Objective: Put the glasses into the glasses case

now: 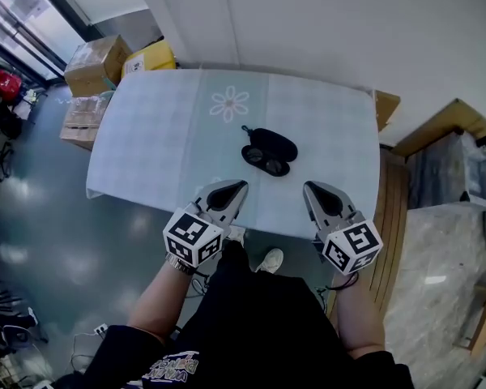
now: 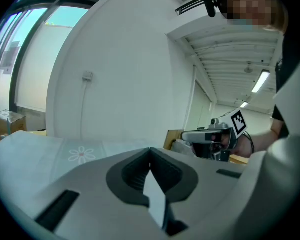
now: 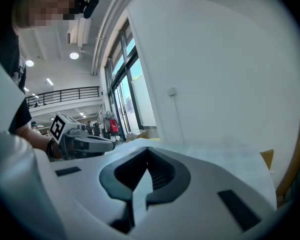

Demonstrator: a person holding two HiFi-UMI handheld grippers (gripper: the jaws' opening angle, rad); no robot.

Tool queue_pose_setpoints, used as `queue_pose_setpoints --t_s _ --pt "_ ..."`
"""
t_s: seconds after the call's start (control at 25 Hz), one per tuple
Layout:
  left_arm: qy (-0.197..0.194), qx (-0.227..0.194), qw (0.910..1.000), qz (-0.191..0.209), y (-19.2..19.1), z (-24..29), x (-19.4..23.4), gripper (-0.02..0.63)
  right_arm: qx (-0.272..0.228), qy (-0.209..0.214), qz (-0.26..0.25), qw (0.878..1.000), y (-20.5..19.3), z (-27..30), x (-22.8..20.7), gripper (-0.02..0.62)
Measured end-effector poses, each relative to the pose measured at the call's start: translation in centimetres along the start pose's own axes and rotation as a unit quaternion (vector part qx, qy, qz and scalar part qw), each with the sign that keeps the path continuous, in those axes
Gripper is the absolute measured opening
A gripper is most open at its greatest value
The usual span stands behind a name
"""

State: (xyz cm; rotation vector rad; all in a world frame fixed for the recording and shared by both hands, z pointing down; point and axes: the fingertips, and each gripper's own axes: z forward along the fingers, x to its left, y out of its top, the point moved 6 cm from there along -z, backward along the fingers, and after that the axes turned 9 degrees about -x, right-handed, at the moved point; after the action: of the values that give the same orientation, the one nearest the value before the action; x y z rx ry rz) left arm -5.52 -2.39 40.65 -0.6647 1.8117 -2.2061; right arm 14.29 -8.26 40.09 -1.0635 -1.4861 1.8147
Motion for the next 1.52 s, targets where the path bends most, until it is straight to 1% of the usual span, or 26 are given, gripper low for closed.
queue_pose_setpoints --t_s 0.2,0.4,0.6,0.84,1.16,1.52 --pt "0.011 0.006 0.9999 0.001 -0.4 -2.7 0.3 0.028 0.002 0.012 0.004 1.0 -0.5 0.8 2.4 0.023" --pt "0.004 0.012 0.9997 0.022 -0.4 -4.6 0.9 0.028 -0.002 0.005 0.015 1.0 -1.0 1.6 4.2 0.023" --pt "-0.021 0.019 0.9992 0.028 -0.3 -6.6 2.3 0.028 -0.005 -0.015 0.033 0.999 -2.1 3.0 7.1 0.023" --pt "-0.052 0.015 0.9981 0.029 -0.2 -8.2 3.9 0.028 -0.005 -0.041 0.024 0.999 -2.3 3.5 10.3 0.023" --pt "-0.098 0.007 0.9948 0.026 -0.1 -8.9 4.5 0.028 -0.007 -0.093 0.009 0.996 -2.1 2.2 12.3 0.023" --pt "-0.125 0.021 0.9917 0.021 -1.5 -10.0 4.7 0.028 0.001 -0.115 0.015 0.993 -3.4 1.9 14.3 0.023"
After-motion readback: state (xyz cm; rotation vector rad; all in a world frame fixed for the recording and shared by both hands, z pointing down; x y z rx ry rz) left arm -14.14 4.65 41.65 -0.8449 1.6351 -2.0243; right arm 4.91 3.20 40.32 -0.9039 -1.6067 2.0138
